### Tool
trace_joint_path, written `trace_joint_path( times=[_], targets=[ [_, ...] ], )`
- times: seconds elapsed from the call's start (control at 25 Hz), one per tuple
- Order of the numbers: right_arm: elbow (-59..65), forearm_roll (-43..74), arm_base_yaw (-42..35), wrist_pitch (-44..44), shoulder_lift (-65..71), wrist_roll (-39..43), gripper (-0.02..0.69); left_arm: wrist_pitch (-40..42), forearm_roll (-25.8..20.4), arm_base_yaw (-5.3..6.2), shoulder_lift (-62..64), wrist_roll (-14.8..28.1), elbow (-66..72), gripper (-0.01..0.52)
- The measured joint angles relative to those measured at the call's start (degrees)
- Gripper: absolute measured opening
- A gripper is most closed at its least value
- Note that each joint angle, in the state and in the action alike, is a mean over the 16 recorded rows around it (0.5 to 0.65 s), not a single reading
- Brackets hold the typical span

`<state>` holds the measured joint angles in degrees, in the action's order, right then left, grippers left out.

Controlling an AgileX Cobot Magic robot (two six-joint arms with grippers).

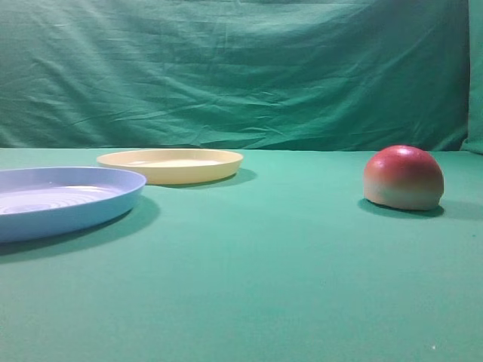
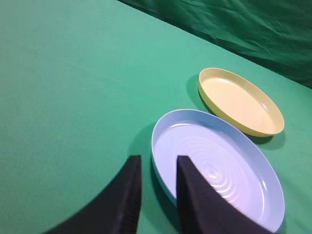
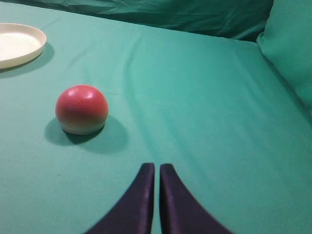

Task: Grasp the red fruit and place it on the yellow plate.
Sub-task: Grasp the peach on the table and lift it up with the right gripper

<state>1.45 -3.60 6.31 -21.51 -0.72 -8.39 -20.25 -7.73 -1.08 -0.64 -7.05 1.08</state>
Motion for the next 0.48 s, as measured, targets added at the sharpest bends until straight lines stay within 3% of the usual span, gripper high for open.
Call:
trace_joint_path(
  times=[0.48],
  targets=[
    [-4.13, -7.94, 0.0, 11.81, 1.32, 0.27, 0.0, 0.0, 0.0, 0.0, 0.0, 0.0, 0.0, 0.157]
  ],
)
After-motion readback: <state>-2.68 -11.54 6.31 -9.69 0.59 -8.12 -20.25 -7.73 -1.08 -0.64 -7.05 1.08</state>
